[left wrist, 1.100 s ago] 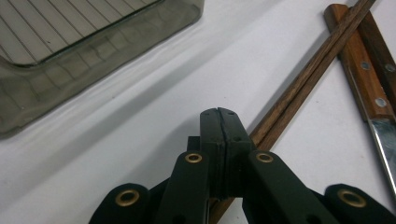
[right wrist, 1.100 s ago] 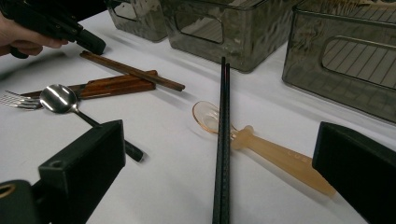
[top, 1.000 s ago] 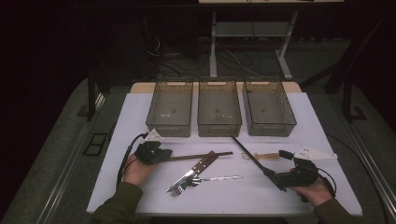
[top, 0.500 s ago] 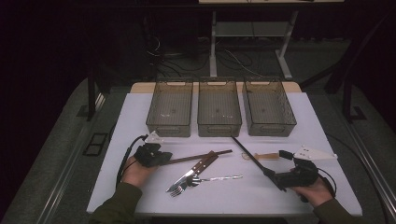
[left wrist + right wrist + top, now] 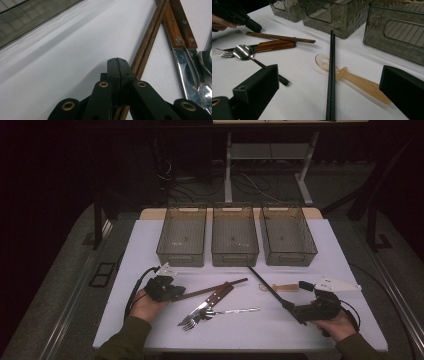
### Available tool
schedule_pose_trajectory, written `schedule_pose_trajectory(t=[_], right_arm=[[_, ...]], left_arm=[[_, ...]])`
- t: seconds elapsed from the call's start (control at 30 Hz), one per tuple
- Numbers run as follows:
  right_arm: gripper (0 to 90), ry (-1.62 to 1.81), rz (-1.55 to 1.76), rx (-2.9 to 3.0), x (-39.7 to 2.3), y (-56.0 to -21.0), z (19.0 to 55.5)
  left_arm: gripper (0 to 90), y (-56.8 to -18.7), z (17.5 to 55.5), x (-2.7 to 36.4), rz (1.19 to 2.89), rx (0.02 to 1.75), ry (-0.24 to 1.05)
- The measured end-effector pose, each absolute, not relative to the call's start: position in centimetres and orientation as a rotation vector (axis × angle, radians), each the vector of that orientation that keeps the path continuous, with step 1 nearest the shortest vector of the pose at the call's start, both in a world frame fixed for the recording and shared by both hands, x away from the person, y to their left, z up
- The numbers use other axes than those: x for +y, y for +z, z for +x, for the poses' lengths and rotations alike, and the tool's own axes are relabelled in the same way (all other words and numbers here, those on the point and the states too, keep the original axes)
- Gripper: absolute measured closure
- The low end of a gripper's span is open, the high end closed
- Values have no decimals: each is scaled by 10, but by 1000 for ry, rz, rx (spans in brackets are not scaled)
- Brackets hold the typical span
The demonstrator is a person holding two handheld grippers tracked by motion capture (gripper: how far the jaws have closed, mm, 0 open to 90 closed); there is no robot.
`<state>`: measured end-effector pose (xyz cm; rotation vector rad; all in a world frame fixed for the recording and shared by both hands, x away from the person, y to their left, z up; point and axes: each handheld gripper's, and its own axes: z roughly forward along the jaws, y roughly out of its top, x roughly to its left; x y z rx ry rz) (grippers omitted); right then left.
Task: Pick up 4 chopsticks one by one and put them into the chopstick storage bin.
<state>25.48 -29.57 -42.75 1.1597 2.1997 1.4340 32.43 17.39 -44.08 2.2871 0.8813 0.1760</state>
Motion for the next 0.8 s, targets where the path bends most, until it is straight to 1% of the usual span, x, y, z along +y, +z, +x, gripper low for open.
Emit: schedule_pose_trajectory(t=[0.2, 0.5, 0.8], right_arm=[[26, 1434, 1158, 2202, -295, -428, 255], [27, 1433, 1157, 2202, -295, -428, 255], [26, 1429, 1152, 2205, -295, -428, 255]], left_arm=[[890, -441, 324, 175, 2282, 879, 176], [812, -436, 322, 175, 2225, 857, 169], [773, -433, 322, 169, 2183, 798, 159]])
